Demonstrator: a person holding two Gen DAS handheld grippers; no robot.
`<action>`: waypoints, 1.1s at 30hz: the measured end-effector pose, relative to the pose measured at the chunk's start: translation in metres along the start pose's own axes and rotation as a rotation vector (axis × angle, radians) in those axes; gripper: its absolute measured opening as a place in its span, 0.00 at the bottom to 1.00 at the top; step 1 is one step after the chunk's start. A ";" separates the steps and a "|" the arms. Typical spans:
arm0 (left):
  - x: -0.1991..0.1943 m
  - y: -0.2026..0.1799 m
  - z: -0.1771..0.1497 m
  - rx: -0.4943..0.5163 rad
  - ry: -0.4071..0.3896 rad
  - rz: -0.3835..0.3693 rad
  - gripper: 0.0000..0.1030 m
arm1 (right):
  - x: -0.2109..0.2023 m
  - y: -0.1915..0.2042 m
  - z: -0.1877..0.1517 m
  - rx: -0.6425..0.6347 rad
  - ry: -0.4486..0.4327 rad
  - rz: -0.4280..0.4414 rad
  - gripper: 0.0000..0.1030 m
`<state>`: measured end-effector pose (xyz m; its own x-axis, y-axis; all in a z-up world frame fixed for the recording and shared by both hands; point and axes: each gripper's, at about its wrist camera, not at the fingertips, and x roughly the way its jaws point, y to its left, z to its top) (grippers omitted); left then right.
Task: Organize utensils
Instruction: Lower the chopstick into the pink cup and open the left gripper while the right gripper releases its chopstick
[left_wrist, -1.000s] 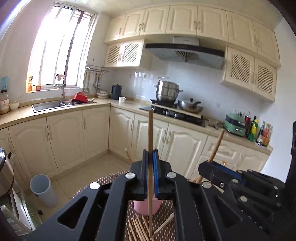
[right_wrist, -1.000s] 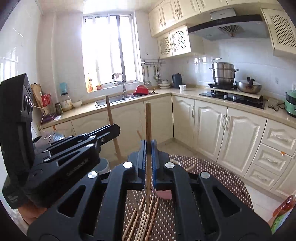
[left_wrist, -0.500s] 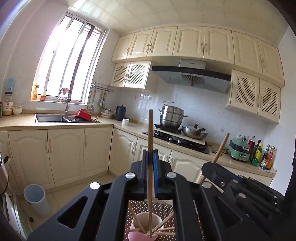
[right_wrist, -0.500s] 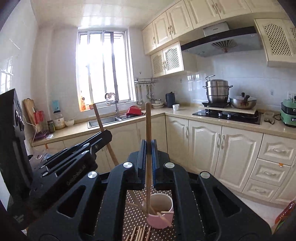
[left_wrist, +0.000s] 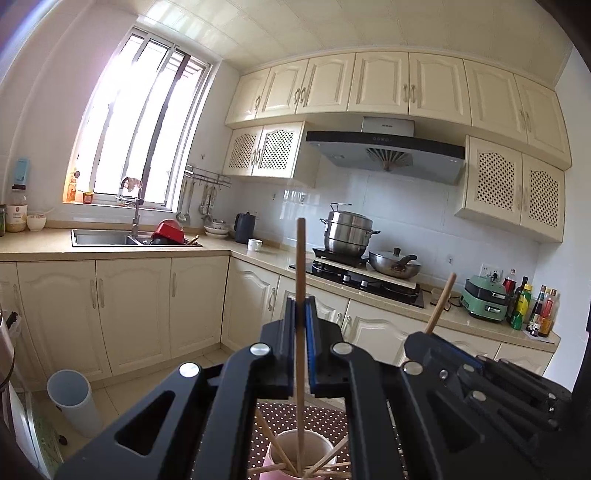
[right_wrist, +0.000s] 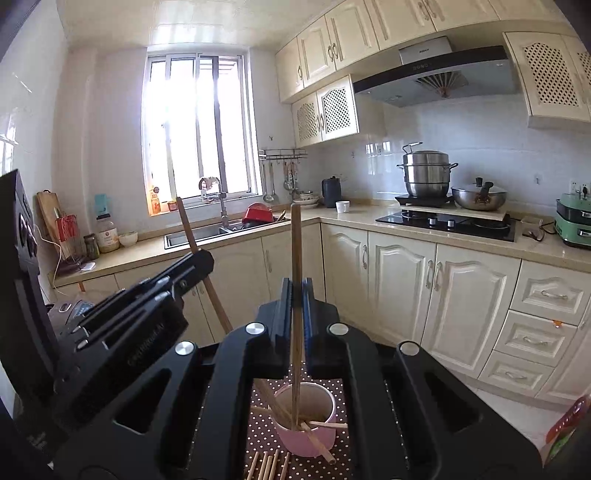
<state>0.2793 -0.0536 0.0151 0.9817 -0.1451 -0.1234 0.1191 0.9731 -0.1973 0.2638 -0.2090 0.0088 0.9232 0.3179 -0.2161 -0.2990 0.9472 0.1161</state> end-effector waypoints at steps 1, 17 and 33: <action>0.000 0.002 0.000 -0.008 -0.003 0.003 0.06 | 0.000 0.000 -0.001 -0.003 0.001 -0.004 0.05; 0.012 0.008 -0.027 0.029 0.104 -0.012 0.06 | 0.008 -0.002 -0.013 0.009 0.061 0.005 0.05; -0.006 0.021 -0.030 0.068 0.160 0.060 0.42 | 0.013 -0.003 -0.026 0.029 0.121 0.005 0.06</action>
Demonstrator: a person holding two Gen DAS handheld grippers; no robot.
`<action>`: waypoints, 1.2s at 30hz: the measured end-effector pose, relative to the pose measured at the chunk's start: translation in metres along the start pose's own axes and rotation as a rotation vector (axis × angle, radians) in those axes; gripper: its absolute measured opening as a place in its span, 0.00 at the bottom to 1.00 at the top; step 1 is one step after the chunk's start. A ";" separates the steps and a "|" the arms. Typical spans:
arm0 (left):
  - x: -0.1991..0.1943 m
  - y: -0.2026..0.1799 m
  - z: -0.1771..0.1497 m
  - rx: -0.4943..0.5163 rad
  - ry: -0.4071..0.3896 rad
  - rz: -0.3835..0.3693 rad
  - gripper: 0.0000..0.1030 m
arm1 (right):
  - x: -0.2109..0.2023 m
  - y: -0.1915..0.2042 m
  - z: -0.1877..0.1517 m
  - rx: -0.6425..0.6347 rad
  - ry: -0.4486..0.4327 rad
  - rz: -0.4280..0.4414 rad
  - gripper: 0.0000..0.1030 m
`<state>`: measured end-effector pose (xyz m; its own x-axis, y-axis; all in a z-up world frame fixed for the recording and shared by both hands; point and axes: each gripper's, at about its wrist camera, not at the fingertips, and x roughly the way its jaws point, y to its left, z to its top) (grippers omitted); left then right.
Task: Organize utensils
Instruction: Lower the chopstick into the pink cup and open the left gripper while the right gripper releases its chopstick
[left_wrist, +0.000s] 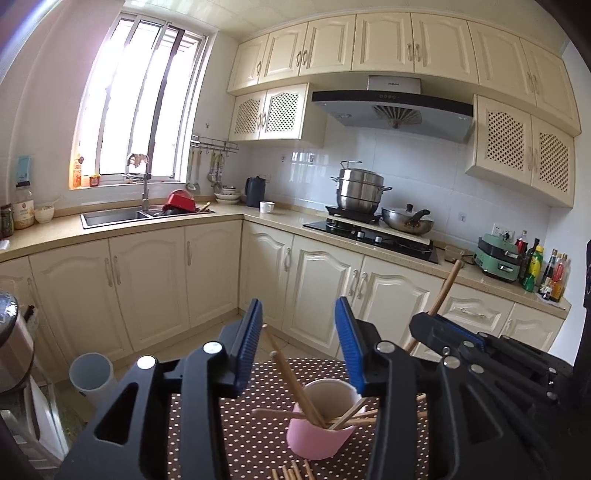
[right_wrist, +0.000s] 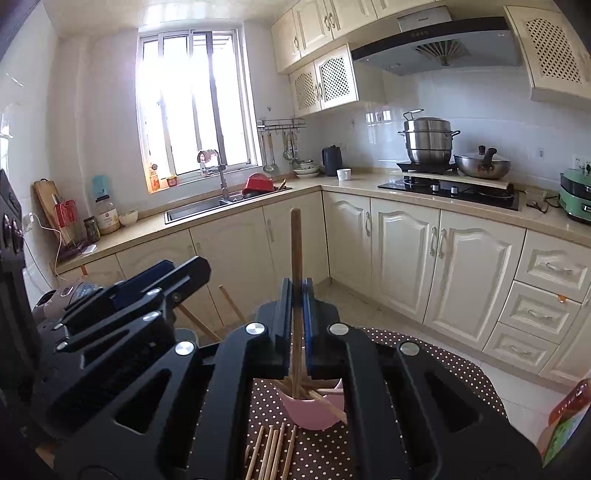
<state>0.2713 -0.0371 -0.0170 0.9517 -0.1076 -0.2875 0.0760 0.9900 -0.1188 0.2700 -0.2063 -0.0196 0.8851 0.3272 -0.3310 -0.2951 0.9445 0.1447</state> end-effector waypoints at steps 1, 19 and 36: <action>-0.002 0.001 -0.001 0.011 0.002 0.019 0.43 | 0.000 0.000 -0.001 -0.001 0.003 0.000 0.06; -0.017 0.023 -0.017 0.039 0.106 0.045 0.51 | -0.003 0.004 -0.019 0.004 0.056 -0.058 0.07; -0.051 0.033 -0.038 0.041 0.154 0.037 0.51 | -0.041 0.009 -0.035 0.007 0.056 -0.081 0.12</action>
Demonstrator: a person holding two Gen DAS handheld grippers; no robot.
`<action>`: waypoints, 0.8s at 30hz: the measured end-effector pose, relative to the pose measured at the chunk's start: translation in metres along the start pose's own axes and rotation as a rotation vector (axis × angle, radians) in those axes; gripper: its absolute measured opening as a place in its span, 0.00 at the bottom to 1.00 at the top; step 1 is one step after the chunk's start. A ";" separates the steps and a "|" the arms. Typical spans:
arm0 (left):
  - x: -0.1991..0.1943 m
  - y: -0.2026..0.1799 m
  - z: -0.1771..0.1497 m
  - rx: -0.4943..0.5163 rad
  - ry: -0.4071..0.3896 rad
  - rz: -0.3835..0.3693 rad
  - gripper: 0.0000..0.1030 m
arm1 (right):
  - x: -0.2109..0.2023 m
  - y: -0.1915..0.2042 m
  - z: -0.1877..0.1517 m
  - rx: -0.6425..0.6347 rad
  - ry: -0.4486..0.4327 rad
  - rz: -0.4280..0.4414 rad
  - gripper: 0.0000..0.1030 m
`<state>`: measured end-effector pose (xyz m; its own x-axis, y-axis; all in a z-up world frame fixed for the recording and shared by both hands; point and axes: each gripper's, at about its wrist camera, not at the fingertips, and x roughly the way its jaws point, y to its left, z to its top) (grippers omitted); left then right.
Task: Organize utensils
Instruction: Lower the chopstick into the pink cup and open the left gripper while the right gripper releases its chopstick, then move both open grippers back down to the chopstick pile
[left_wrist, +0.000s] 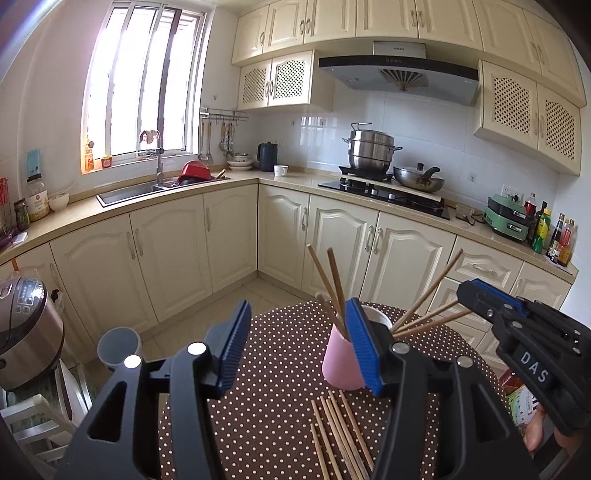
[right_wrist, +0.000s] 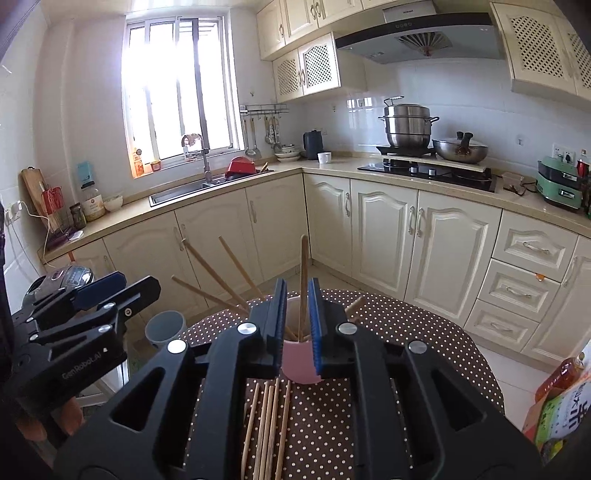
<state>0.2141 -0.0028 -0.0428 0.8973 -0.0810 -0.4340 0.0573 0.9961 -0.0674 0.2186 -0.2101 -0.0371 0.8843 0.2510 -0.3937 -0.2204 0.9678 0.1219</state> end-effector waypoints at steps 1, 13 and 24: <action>-0.001 -0.001 -0.002 0.001 0.002 -0.002 0.51 | -0.004 0.001 -0.003 -0.004 -0.001 0.002 0.12; 0.015 0.000 -0.056 -0.013 0.152 -0.022 0.52 | -0.015 0.003 -0.052 -0.027 0.060 0.012 0.12; 0.066 -0.004 -0.116 -0.014 0.386 -0.046 0.52 | 0.013 -0.011 -0.105 0.010 0.194 0.007 0.12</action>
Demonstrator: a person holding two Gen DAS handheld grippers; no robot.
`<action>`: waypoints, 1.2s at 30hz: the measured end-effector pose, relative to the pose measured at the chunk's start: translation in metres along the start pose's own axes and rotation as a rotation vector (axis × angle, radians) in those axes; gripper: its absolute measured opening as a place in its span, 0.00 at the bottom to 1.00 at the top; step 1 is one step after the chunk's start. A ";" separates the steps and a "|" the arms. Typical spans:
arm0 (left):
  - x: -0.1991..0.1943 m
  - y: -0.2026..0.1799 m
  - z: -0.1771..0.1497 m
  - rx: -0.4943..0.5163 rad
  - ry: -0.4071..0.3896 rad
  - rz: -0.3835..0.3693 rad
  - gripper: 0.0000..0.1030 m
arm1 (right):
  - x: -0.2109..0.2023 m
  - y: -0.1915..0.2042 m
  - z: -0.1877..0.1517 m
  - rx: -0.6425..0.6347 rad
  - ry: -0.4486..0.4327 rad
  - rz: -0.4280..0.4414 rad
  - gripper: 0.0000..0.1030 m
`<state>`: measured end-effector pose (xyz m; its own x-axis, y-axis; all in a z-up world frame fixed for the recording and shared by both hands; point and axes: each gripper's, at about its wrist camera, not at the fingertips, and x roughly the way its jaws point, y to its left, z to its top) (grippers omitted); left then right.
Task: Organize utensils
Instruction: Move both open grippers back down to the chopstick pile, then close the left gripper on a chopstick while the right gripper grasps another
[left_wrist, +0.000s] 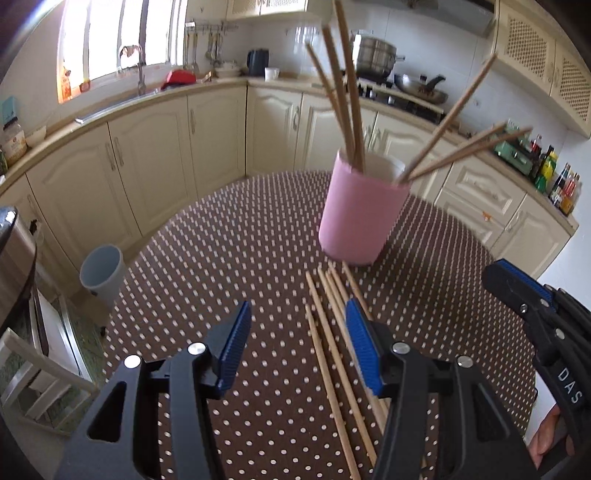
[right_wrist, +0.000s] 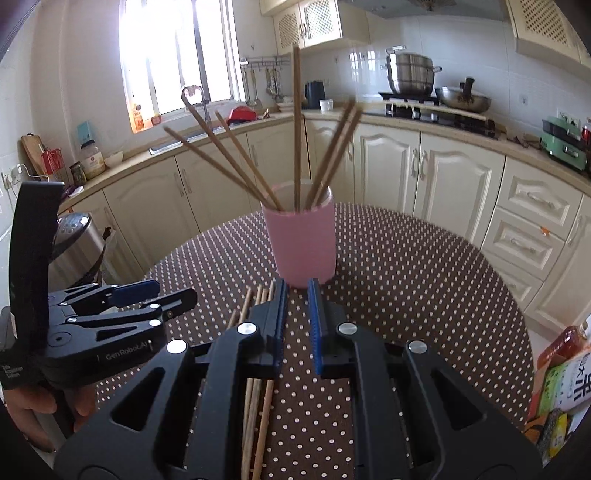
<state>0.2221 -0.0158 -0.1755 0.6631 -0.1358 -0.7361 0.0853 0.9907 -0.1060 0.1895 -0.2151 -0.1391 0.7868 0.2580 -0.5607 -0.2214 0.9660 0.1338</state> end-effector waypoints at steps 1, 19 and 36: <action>0.005 0.000 -0.004 0.000 0.019 0.002 0.52 | 0.004 -0.001 -0.002 0.003 0.014 0.000 0.12; 0.062 -0.018 -0.028 0.118 0.154 0.093 0.52 | 0.055 -0.015 -0.035 0.049 0.170 0.044 0.12; 0.083 0.001 0.007 0.099 0.147 0.022 0.06 | 0.110 0.009 -0.018 0.014 0.304 0.104 0.12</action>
<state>0.2819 -0.0260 -0.2320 0.5504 -0.1064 -0.8281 0.1499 0.9883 -0.0274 0.2636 -0.1780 -0.2141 0.5516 0.3396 -0.7618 -0.2814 0.9356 0.2133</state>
